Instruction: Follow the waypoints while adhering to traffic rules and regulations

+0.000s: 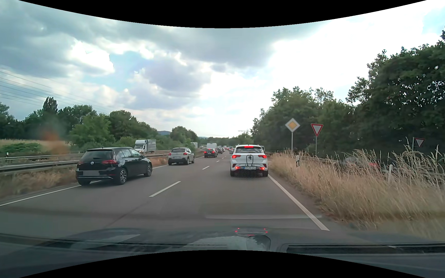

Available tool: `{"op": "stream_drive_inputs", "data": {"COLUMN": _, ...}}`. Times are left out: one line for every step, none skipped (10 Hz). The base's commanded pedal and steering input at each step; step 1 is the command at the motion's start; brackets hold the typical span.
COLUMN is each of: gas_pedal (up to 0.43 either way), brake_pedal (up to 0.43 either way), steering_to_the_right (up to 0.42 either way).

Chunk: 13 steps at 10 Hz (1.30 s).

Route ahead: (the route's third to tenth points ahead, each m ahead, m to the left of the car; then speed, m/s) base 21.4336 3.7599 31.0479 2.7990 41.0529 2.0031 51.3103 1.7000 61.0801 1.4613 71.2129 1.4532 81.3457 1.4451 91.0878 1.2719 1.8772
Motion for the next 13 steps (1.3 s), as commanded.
{"op": "stream_drive_inputs", "data": {"gas_pedal": 0.0, "brake_pedal": 0.085, "steering_to_the_right": -0.021}}
{"op": "stream_drive_inputs", "data": {"gas_pedal": 0.0, "brake_pedal": 0.085, "steering_to_the_right": -0.021}}
{"op": "stream_drive_inputs", "data": {"gas_pedal": 0.0, "brake_pedal": 0.085, "steering_to_the_right": -0.02}}
{"op": "stream_drive_inputs", "data": {"gas_pedal": 0.0, "brake_pedal": 0.085, "steering_to_the_right": -0.021}}
{"op": "stream_drive_inputs", "data": {"gas_pedal": 0.0, "brake_pedal": 0.085, "steering_to_the_right": -0.02}}
{"op": "stream_drive_inputs", "data": {"gas_pedal": 0.0, "brake_pedal": 0.085, "steering_to_the_right": -0.016}}
{"op": "stream_drive_inputs", "data": {"gas_pedal": 0.0, "brake_pedal": 0.085, "steering_to_the_right": -0.001}}
{"op": "stream_drive_inputs", "data": {"gas_pedal": 0.0, "brake_pedal": 0.085, "steering_to_the_right": 0.014}}
{"op": "stream_drive_inputs", "data": {"gas_pedal": 0.0, "brake_pedal": 0.085, "steering_to_the_right": 0.023}}
{"op": "stream_drive_inputs", "data": {"gas_pedal": 0.0, "brake_pedal": 0.085, "steering_to_the_right": 0.029}}
{"op": "stream_drive_inputs", "data": {"gas_pedal": 0.0, "brake_pedal": 0.085, "steering_to_the_right": 0.03}}
{"op": "stream_drive_inputs", "data": {"gas_pedal": 0.0, "brake_pedal": 0.085, "steering_to_the_right": 0.03}}
{"op": "stream_drive_inputs", "data": {"gas_pedal": 0.0, "brake_pedal": 0.085, "steering_to_the_right": 0.03}}
